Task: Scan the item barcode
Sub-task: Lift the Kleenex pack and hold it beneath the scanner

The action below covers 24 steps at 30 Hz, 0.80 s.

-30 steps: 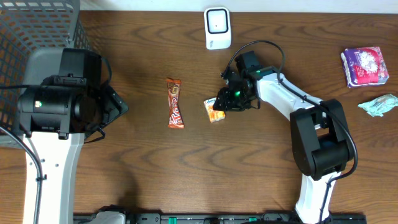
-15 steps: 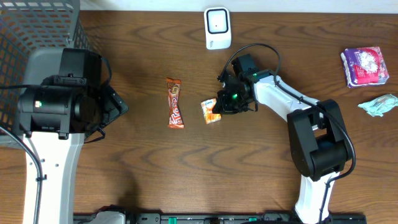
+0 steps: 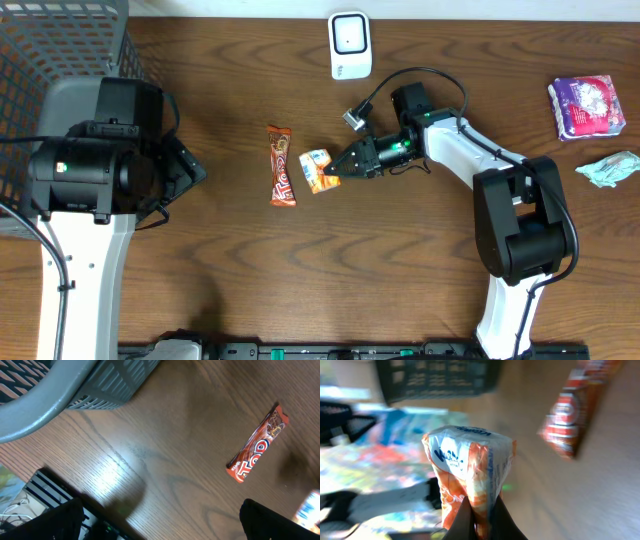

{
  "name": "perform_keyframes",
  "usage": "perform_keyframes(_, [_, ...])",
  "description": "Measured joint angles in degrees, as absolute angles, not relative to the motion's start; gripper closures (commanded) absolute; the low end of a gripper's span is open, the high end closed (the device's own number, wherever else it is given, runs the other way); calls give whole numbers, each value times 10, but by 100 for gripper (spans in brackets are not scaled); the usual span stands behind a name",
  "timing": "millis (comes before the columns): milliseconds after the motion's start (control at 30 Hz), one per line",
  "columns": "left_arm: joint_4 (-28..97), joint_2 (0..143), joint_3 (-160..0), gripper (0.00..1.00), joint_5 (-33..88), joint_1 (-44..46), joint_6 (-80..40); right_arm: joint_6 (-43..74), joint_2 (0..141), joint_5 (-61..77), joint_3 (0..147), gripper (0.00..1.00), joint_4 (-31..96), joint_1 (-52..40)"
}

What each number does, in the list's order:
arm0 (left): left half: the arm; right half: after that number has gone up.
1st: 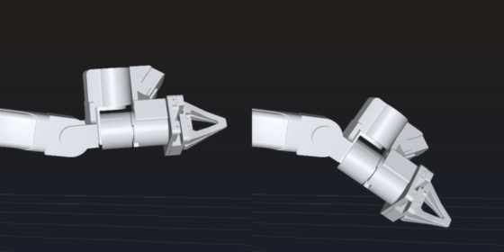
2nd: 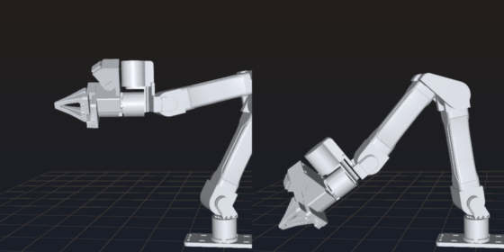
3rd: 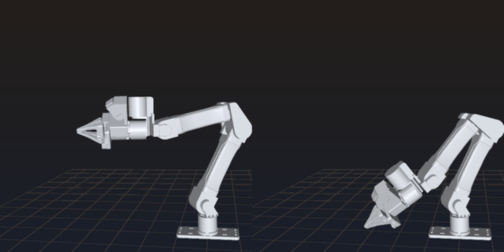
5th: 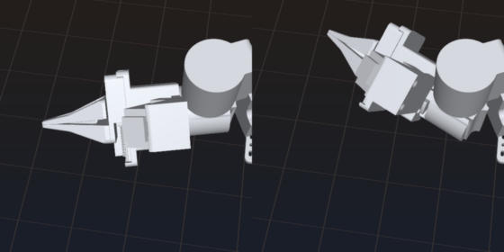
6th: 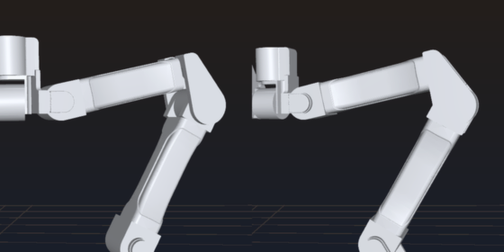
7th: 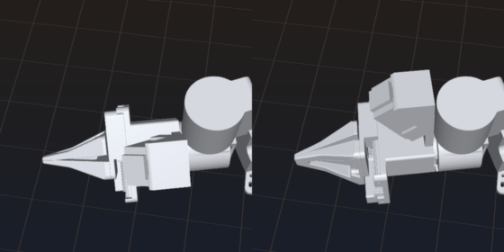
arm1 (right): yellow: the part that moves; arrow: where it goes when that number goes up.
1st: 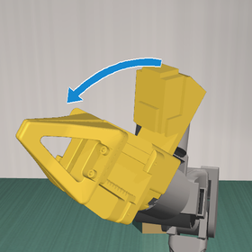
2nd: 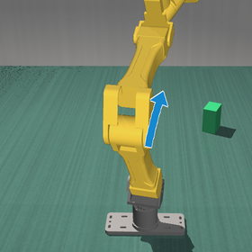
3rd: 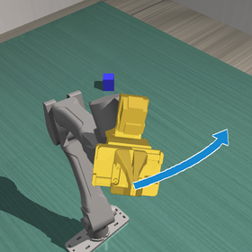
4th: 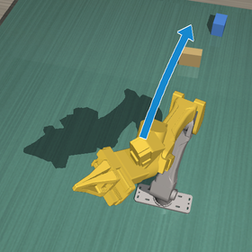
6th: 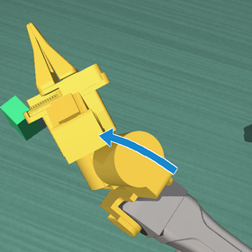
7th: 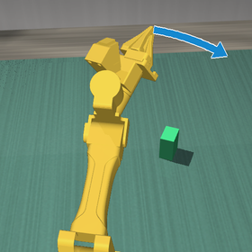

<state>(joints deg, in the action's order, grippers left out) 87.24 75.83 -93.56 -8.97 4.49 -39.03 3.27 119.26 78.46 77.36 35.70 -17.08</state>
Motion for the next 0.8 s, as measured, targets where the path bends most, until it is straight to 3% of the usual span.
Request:
perform_keyframes(233, [872,758,-936,1,-90,45,-390,19,1193,854,773,99,357,-171])
perform_keyframes(800, [872,758,-936,1,-90,45,-390,18,1193,873,773,99,357,-171])
